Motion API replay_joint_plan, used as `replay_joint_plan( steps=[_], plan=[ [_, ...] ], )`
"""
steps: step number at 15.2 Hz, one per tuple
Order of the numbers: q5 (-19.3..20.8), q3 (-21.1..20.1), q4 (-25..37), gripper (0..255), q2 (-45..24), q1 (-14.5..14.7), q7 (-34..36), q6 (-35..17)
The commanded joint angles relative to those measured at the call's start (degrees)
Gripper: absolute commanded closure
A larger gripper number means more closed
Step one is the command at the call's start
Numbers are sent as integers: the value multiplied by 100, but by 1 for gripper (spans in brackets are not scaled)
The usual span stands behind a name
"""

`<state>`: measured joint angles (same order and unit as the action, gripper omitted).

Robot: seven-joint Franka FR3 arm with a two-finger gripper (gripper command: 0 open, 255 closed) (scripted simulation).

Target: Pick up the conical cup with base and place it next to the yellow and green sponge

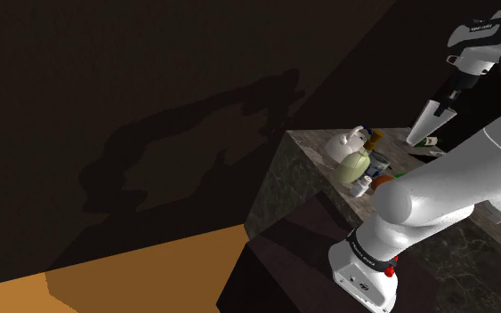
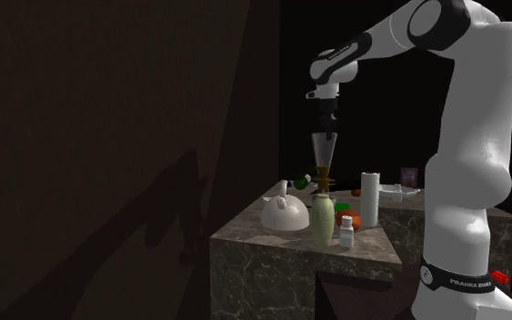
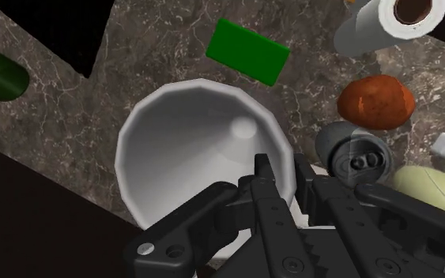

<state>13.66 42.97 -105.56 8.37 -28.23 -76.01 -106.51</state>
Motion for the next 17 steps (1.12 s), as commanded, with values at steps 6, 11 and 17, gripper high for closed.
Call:
replay_joint_plan(
  steps=[6, 11, 17],
  plan=[
    [-674, 755, 247, 255, -745, -402, -1274, -474],
    [-1567, 1107, 630, 255, -1610, -964, -2371, -692],
    [-2717, 1020, 1394, 255, -2767, -2120, -3586, -682]
  ],
)
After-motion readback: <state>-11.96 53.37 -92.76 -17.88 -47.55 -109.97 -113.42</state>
